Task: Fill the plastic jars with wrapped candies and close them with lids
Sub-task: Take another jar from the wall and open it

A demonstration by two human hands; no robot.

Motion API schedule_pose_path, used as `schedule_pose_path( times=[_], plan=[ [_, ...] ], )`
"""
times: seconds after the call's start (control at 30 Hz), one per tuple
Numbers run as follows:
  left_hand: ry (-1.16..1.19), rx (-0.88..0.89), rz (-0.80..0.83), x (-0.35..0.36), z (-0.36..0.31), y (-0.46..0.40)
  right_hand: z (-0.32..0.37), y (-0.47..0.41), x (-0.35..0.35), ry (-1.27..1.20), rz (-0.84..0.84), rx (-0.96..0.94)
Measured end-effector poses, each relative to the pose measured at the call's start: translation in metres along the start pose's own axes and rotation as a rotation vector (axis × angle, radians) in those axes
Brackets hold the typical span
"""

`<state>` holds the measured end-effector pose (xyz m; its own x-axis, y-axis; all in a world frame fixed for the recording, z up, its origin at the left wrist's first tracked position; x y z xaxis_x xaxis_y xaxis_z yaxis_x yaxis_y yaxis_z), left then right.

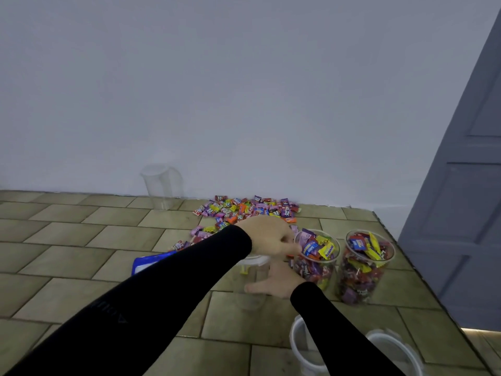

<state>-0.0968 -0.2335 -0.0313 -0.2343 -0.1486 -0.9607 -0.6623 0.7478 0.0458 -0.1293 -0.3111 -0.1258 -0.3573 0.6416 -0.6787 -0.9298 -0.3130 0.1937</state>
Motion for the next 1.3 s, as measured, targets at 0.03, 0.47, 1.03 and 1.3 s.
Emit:
schedule_pose_path(
  times=[0.03,0.47,1.03,1.3],
  plan=[
    [0.090,-0.020,-0.069,0.003,0.007,0.005,0.001,0.001,0.000,-0.043,-0.002,-0.023],
    [0.337,-0.600,-0.142,0.005,0.039,0.003,0.009,0.003,-0.002,-0.136,0.039,-0.149],
    [0.501,-0.854,-0.521,0.016,0.055,0.050,-0.003,-0.006,0.009,-0.269,-0.094,-0.127],
    [0.787,-0.839,-0.750,0.022,0.050,0.057,-0.011,-0.010,0.015,-0.259,-0.129,-0.059]
  ],
)
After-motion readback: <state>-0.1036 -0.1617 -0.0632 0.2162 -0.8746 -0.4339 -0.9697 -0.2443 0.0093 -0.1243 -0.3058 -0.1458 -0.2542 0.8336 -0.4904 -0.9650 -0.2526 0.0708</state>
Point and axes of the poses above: each hand's wrist, its own y-axis away from the middle knuckle, its own x-axis out of the palm, z = x × y, the point moved 2 cm from there along -y, towards the middle knuckle, and after that the axes turned 10 degrees about y, right-handed, at the moved point
